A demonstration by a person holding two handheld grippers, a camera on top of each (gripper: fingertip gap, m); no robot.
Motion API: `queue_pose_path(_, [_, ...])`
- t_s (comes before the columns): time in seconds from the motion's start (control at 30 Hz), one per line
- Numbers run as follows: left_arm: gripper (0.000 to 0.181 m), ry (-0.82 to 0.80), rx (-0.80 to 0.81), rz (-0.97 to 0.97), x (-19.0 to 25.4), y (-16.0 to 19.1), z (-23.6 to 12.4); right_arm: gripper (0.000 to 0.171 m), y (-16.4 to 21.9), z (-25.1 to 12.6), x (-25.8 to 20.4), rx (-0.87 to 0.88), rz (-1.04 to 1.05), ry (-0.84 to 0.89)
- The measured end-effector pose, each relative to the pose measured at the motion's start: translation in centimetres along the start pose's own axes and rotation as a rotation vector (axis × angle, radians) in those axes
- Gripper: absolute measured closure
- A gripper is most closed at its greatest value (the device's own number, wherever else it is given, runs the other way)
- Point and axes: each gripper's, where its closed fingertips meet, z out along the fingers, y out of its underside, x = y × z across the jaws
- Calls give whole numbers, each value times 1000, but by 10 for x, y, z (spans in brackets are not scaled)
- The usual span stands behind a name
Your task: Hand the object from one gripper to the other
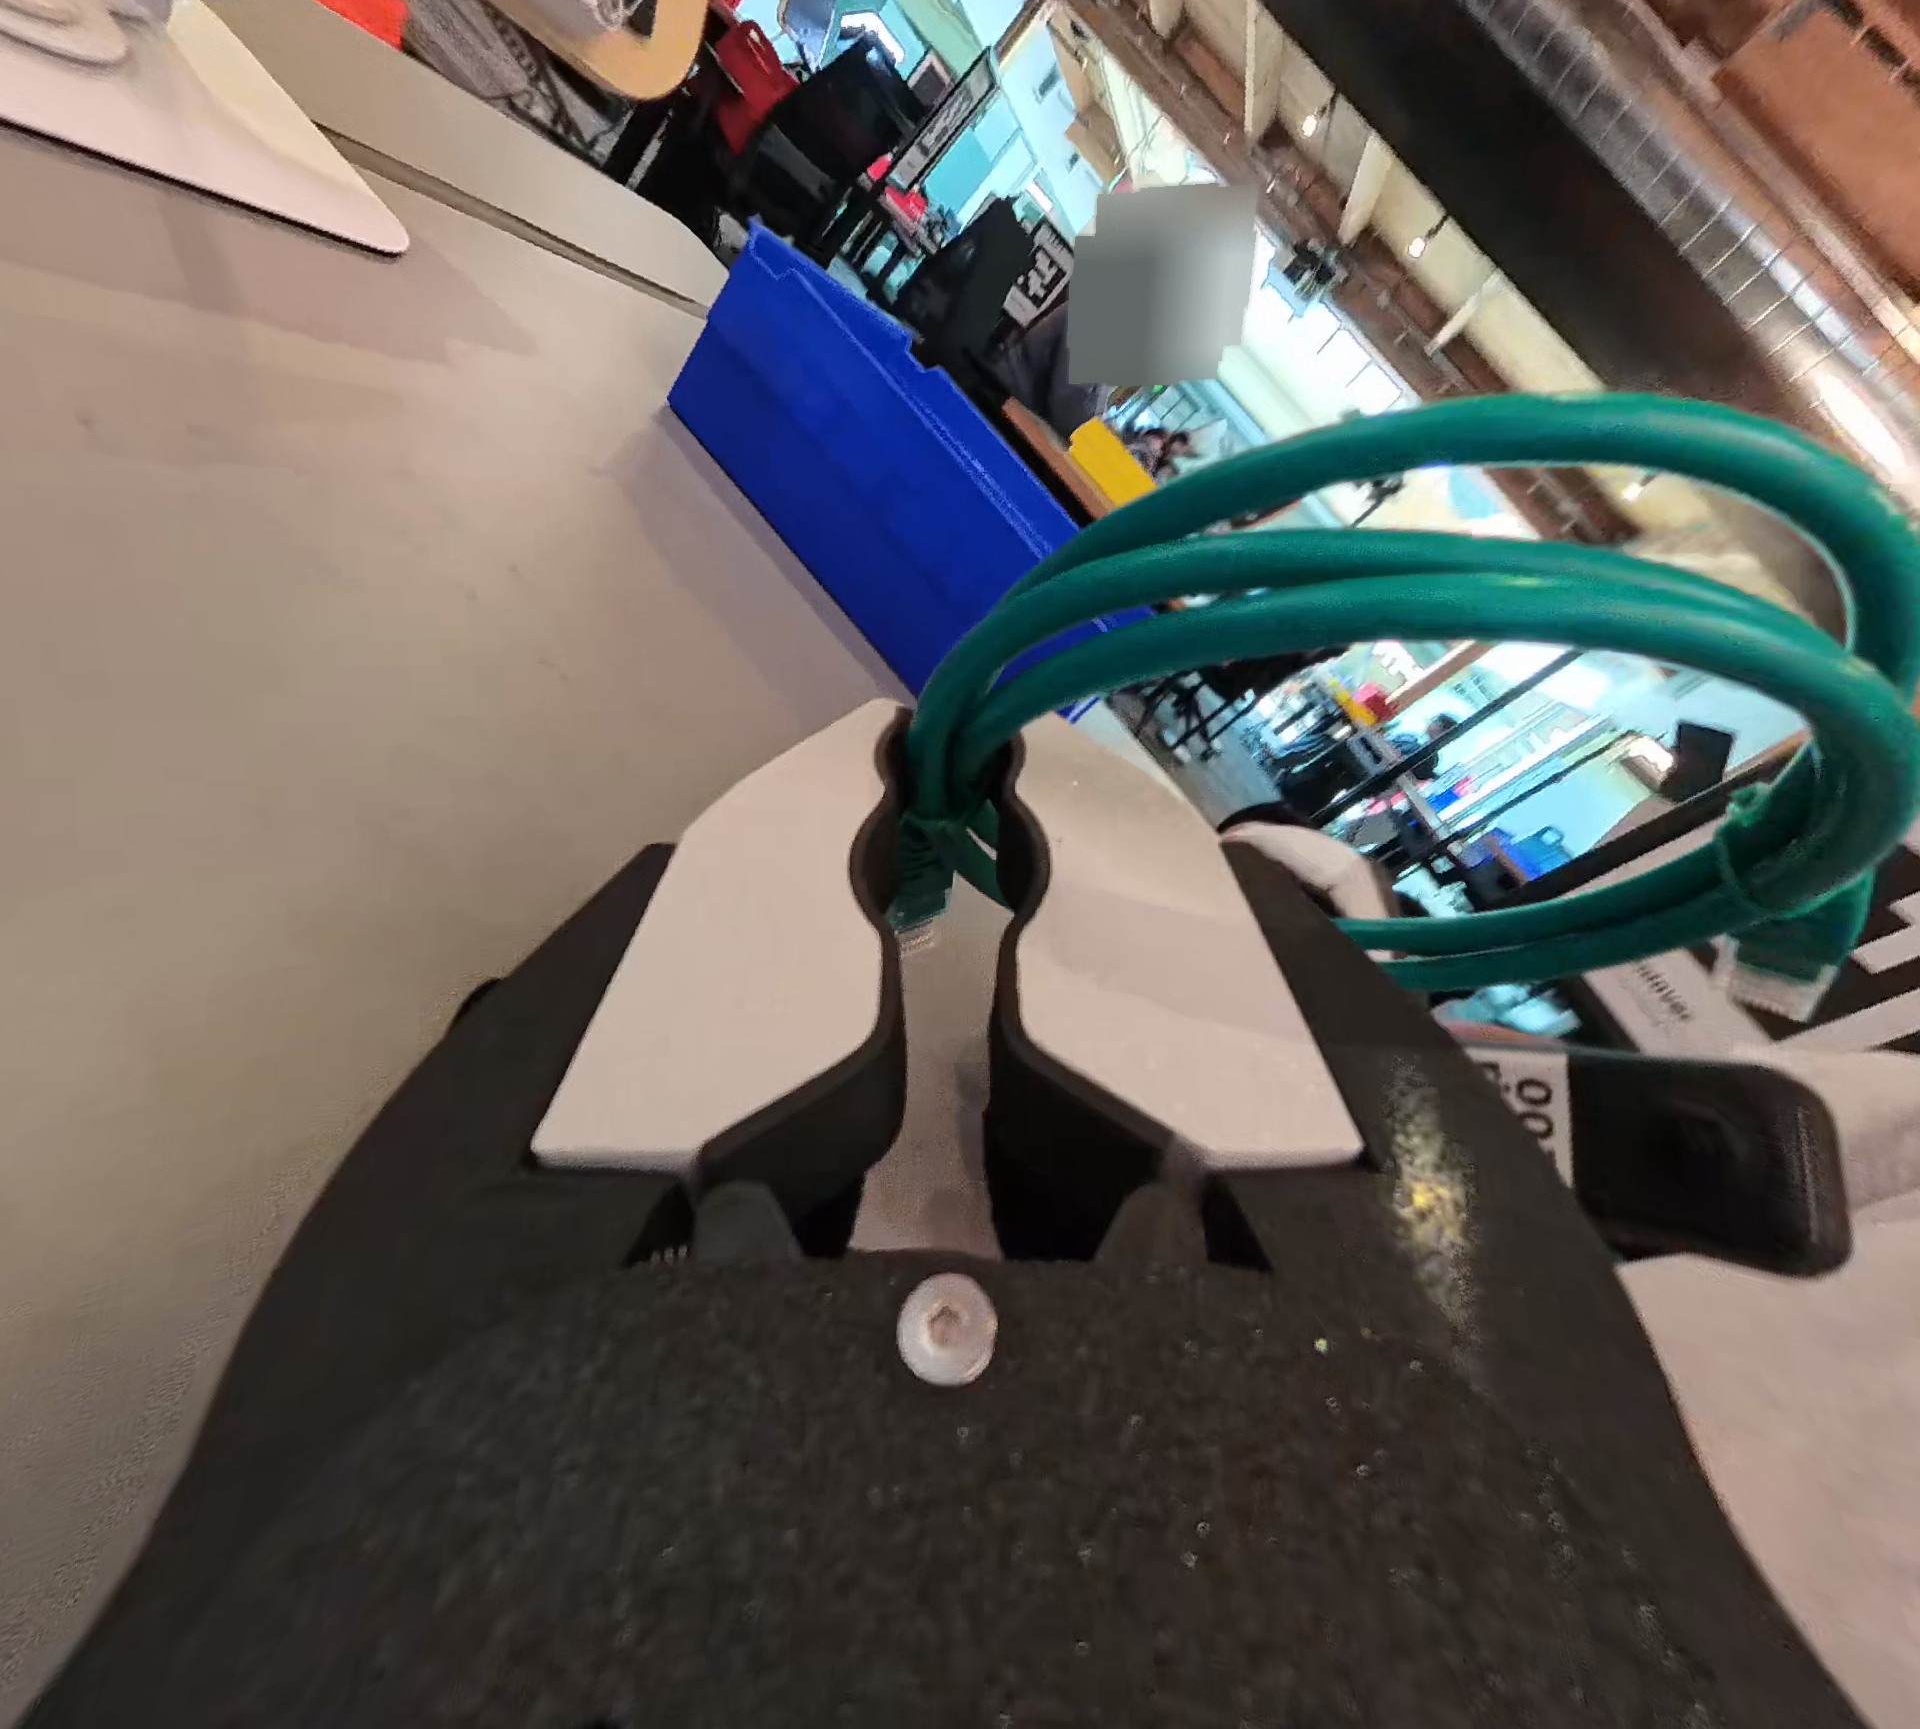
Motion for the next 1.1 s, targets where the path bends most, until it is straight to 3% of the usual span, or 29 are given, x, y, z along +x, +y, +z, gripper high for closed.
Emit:
queue_pose_path(0.1, [169,28,10,-56,6,5,5,161,6,1,17,-47,33,100])
queue_pose_path(0.37, [166,4,-38,-1,5,14,10,166,11,-4,32,-72,132,54])
queue_pose_path(0.57, [123,-129,-224,247,-8,26,-10,167,13,-8,45,-87,160,68])
queue_pose_path(0.67, [119,-185,-503,490,-10,43,-34,167,12,-9,46,-85,165,37])
queue_pose_path(0.73, [111,-200,-580,643,-1,34,-50,167,12,-9,44,-83,166,-2])
queue_pose_path(0.83, [105,-107,-591,781,36,10,-65,167,10,-10,38,-63,184,-102])
queue_pose_path(0.97, [97,34,-851,907,64,12,-84,167,2,-13,30,6,263,-248])
queue_pose_path(1.1, [106,265,-1108,867,85,34,-82,167,-1,-14,26,17,312,-320])
